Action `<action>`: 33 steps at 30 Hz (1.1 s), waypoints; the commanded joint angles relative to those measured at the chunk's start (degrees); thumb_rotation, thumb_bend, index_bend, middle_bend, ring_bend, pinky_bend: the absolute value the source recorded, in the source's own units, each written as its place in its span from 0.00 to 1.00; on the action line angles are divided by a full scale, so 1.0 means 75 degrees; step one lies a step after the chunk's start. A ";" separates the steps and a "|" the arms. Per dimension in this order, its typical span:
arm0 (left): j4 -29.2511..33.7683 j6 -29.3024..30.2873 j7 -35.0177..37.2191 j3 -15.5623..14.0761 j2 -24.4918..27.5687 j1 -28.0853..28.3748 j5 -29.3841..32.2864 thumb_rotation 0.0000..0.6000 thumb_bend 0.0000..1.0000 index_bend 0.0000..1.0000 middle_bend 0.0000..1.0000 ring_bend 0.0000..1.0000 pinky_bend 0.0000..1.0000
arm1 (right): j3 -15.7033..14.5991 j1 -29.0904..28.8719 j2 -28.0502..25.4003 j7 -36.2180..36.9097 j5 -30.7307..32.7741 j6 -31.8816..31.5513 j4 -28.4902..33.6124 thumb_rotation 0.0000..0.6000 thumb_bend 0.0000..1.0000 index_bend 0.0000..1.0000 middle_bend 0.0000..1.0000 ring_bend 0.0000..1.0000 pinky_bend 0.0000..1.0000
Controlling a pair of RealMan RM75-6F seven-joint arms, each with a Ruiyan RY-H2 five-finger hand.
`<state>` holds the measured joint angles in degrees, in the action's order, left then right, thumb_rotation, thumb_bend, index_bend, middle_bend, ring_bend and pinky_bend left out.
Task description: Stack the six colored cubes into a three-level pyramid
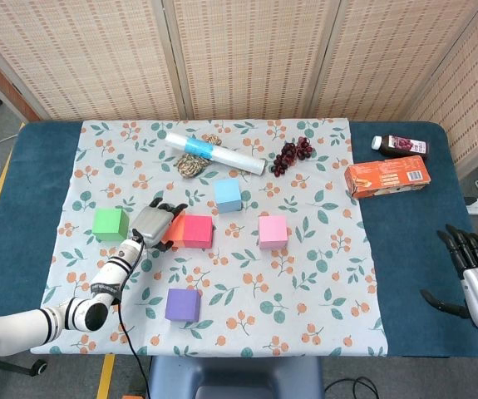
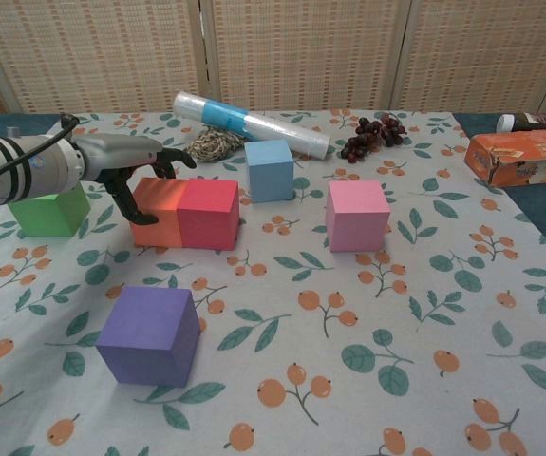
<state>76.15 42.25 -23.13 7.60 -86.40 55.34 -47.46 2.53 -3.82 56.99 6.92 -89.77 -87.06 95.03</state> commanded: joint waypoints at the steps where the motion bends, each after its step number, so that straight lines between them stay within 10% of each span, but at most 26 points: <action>1: 0.0003 0.0012 0.0001 0.0003 -0.0008 0.0010 0.0021 1.00 0.33 0.07 0.30 0.17 0.08 | 0.0000 0.0005 0.0000 0.0008 -0.0003 -0.0006 -0.0007 0.88 0.00 0.00 0.00 0.00 0.05; 33: 0.0670 0.0279 -0.0222 -0.0181 0.0335 -0.0027 0.0253 1.00 0.34 0.00 0.00 0.00 0.07 | -0.0007 -0.0037 -0.0082 0.0052 -0.0107 0.0063 0.0033 0.88 0.00 0.00 0.00 0.00 0.05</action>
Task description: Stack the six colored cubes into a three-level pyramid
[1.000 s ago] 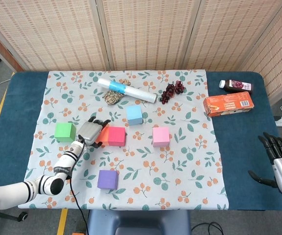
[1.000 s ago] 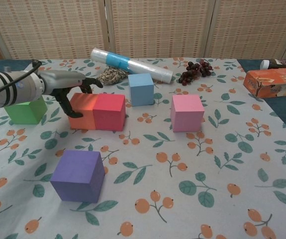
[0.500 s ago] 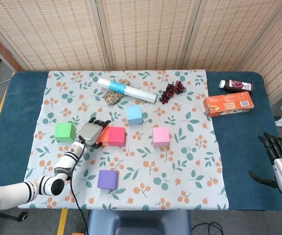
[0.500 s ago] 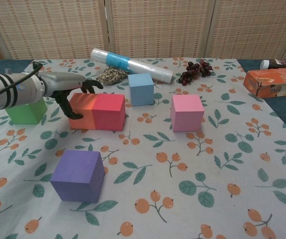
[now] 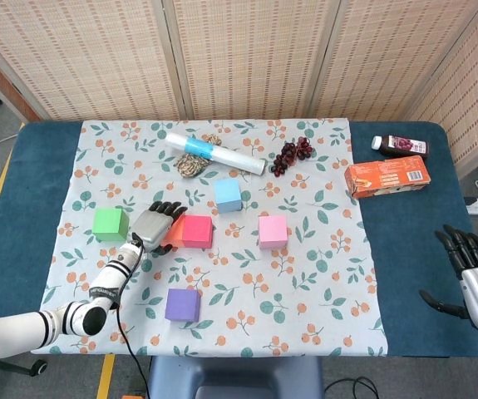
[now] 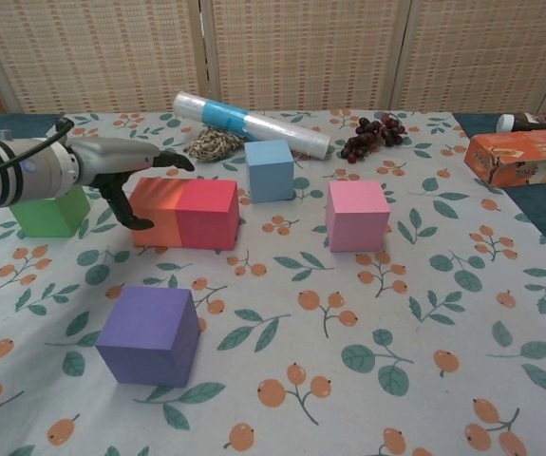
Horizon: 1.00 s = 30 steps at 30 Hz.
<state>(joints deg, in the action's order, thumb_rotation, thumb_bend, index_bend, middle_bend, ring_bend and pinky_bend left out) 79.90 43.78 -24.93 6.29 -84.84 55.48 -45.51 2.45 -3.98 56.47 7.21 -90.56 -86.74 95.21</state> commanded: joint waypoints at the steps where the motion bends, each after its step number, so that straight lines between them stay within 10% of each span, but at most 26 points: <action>1: 0.0284 0.0148 0.0057 0.0001 0.0205 -0.0092 -0.0038 1.00 0.34 0.00 0.00 0.00 0.07 | 0.0009 -0.0037 -0.0026 0.0031 -0.0009 0.0047 0.0014 0.88 0.00 0.00 0.00 0.00 0.05; 18: 0.1935 0.3504 0.1858 -0.0487 0.1985 -0.2561 -0.2808 1.00 0.34 0.09 0.11 0.08 0.06 | 0.0626 -0.2823 0.0494 0.1703 -0.0032 0.3443 -0.0539 0.93 0.00 0.00 0.09 0.00 0.09; 30: 0.2156 0.3704 0.2495 -0.0884 0.2515 -0.3238 -0.3765 1.00 0.33 0.12 0.12 0.08 0.06 | 0.0938 -0.4336 0.2269 0.1445 0.0611 0.5107 -0.1934 0.94 0.00 0.00 0.11 0.00 0.11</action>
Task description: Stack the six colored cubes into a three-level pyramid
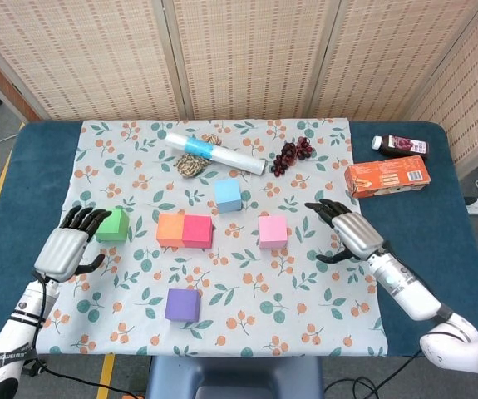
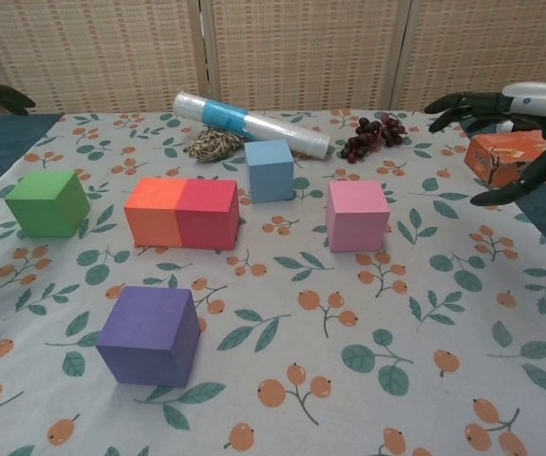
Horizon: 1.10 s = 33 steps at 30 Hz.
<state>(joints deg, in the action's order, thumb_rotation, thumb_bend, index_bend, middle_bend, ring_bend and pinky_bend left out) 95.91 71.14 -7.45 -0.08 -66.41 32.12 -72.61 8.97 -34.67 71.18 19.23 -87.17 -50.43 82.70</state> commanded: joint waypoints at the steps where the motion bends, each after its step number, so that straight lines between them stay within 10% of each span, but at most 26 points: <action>1: 0.0027 0.0089 0.0251 -0.0088 0.0091 -0.0205 -0.0243 1.00 0.33 0.12 0.12 0.08 0.06 | 0.0129 -0.0413 0.0520 -0.0252 0.0263 0.0439 -0.0473 0.94 0.00 0.00 0.11 0.00 0.11; 33: -0.0024 -0.0235 0.1104 0.0101 0.0158 -0.0784 -0.1104 1.00 0.33 0.10 0.12 0.07 0.06 | 0.0054 -0.1817 0.3069 0.0235 0.0858 0.1333 -0.3517 1.00 0.07 0.17 0.33 0.10 0.11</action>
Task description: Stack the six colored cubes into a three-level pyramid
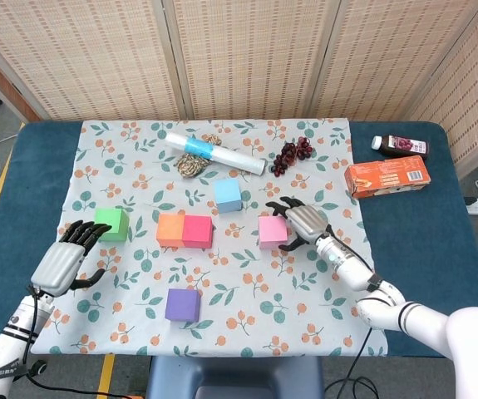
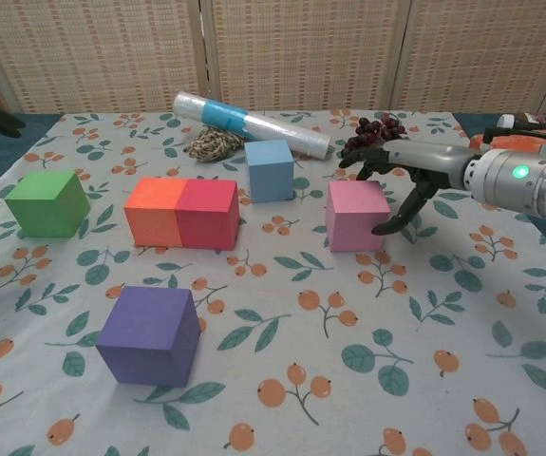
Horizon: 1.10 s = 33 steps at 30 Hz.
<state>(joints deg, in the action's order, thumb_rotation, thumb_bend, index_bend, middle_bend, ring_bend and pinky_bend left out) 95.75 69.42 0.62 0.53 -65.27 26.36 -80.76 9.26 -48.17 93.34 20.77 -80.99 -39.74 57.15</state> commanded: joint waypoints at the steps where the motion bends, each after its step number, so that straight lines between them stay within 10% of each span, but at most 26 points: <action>1: -0.0005 -0.0009 0.0046 0.0028 0.0012 -0.0025 -0.0028 1.00 0.33 0.10 0.12 0.07 0.06 | 0.0022 -0.0016 0.0140 0.0030 0.0031 -0.0146 -0.0118 1.00 0.08 0.18 0.35 0.12 0.11; 13: 0.0067 0.0004 0.0096 0.0145 0.0047 -0.0112 -0.0200 1.00 0.34 0.09 0.12 0.07 0.06 | 0.0470 -0.0379 0.0077 -0.0490 0.0537 -0.0099 0.0786 1.00 0.10 0.19 0.37 0.14 0.11; 33: -0.0001 -0.0133 0.0330 0.0185 0.0077 -0.0184 -0.0408 1.00 0.34 0.08 0.10 0.05 0.06 | 0.0878 -0.1101 0.1182 -0.1443 0.1565 0.0389 0.0008 1.00 0.10 0.17 0.37 0.14 0.11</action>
<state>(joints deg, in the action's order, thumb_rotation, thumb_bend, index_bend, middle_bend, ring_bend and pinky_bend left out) 95.78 68.45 3.05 1.93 -64.72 25.00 -83.78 15.85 -56.26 101.99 10.07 -69.32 -36.94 57.45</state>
